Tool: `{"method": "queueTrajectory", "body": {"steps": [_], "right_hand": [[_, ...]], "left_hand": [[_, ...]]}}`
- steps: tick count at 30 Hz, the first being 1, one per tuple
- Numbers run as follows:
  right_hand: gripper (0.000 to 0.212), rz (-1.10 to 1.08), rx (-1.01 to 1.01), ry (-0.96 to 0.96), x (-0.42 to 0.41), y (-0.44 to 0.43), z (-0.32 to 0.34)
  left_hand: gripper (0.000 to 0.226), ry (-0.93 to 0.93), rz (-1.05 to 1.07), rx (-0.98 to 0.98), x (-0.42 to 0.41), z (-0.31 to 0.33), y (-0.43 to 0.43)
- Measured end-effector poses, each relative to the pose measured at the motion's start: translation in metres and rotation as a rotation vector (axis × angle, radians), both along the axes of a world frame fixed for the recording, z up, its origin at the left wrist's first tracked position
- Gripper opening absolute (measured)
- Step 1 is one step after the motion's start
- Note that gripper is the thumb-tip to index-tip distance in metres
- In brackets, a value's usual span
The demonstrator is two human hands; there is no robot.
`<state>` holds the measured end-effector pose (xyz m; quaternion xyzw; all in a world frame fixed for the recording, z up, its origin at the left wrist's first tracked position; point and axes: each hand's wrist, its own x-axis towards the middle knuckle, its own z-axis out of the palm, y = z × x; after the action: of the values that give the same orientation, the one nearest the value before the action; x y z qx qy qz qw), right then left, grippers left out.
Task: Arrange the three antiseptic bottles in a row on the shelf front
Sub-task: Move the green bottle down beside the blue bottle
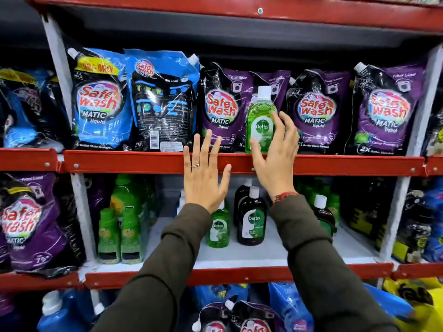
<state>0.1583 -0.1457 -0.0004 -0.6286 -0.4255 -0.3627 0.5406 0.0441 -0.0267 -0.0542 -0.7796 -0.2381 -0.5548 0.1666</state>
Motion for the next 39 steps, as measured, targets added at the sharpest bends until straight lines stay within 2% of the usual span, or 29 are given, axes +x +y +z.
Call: {"method": "queueTrajectory", "body": {"steps": [3, 6, 9, 17, 22, 26, 32, 39], "right_hand": [[0.070, 0.105, -0.120, 0.179, 0.015, -0.001, 0.024], [0.062, 0.184, -0.251, 0.336, 0.027, -0.003, 0.038], [0.058, 0.278, -0.224, 0.419, 0.034, -0.003, 0.044], [0.051, 0.462, -0.031, 0.450, 0.027, -0.005, 0.058], [0.059, 0.483, -0.044, 0.429, 0.015, -0.016, 0.065], [0.067, 0.506, -0.060, 0.442, 0.003, -0.026, 0.048], [0.041, 0.637, -0.027, 0.490, -0.012, -0.034, 0.002], [0.042, 0.676, -0.083, 0.546, -0.029, -0.038, -0.064]], "left_hand": [[0.067, 0.010, 0.044, 0.009, 0.004, -0.001, 0.004], [0.067, -0.001, 0.057, 0.025, 0.005, -0.002, 0.004], [0.068, -0.010, 0.063, 0.030, 0.006, -0.003, 0.005], [0.070, 0.002, 0.085, 0.047, 0.005, -0.002, 0.006], [0.070, 0.007, 0.082, 0.042, 0.004, -0.002, 0.005], [0.069, -0.009, 0.032, 0.041, -0.001, -0.005, 0.002], [0.070, 0.002, 0.019, 0.041, -0.013, -0.049, -0.002], [0.065, 0.073, 0.011, -0.070, -0.025, -0.117, -0.005]]}}
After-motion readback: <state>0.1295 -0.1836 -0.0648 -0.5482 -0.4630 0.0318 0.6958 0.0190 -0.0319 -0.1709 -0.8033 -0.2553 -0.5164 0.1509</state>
